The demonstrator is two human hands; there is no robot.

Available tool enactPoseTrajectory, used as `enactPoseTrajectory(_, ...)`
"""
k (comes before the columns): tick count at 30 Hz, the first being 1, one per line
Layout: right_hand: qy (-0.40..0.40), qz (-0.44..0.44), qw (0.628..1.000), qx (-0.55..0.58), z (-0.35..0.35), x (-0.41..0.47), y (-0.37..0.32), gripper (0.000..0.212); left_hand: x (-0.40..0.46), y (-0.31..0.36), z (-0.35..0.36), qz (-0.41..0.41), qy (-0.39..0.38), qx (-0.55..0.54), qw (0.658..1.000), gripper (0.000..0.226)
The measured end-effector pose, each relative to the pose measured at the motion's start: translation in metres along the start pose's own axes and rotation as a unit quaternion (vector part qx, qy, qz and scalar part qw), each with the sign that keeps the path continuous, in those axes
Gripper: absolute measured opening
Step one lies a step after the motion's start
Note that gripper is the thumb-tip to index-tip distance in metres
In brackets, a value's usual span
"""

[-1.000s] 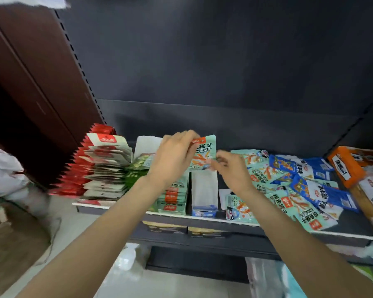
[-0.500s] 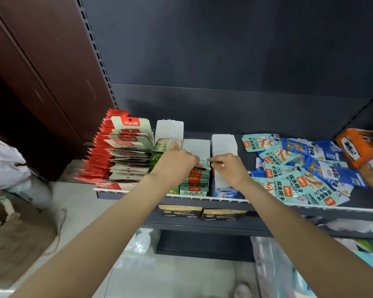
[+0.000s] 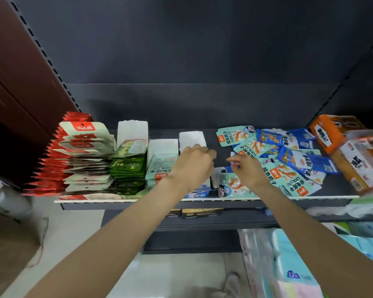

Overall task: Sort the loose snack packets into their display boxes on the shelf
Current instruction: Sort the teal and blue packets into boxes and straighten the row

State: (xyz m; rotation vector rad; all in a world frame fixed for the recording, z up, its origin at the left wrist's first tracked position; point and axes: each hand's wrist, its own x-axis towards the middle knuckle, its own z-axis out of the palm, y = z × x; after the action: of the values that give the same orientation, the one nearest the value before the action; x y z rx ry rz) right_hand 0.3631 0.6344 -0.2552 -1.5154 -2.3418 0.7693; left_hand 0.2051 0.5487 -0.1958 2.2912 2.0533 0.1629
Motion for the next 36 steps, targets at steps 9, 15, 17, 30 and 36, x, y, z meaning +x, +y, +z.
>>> enactPoseTrajectory(9,-0.16,0.017,0.963,-0.214,-0.008,0.018,0.092,0.092,0.087,0.081,0.07,-0.176,-0.242,-0.107,0.948,0.047)
enactPoseTrajectory(15,-0.118,-0.043,0.978,-0.165,-0.007,0.026,0.116,0.083,0.105,0.073,0.1,-0.208,-0.225,0.012,0.952,0.05)
enactPoseTrajectory(17,-0.113,-0.062,0.976,-0.177,-0.008,0.026,0.119,0.075,0.108,0.069,0.099,-0.199,-0.216,0.04,0.955,0.046)
enactPoseTrajectory(30,-0.009,0.081,0.929,0.361,-0.062,0.035,0.033,0.036,0.068,0.019,0.005,-0.229,0.067,-0.259,0.936,0.018)
enactPoseTrajectory(36,0.038,-0.078,0.954,0.287,-0.052,0.014,-0.072,0.031,0.005,-0.048,-0.028,-0.254,0.123,-0.193,0.94,0.015)
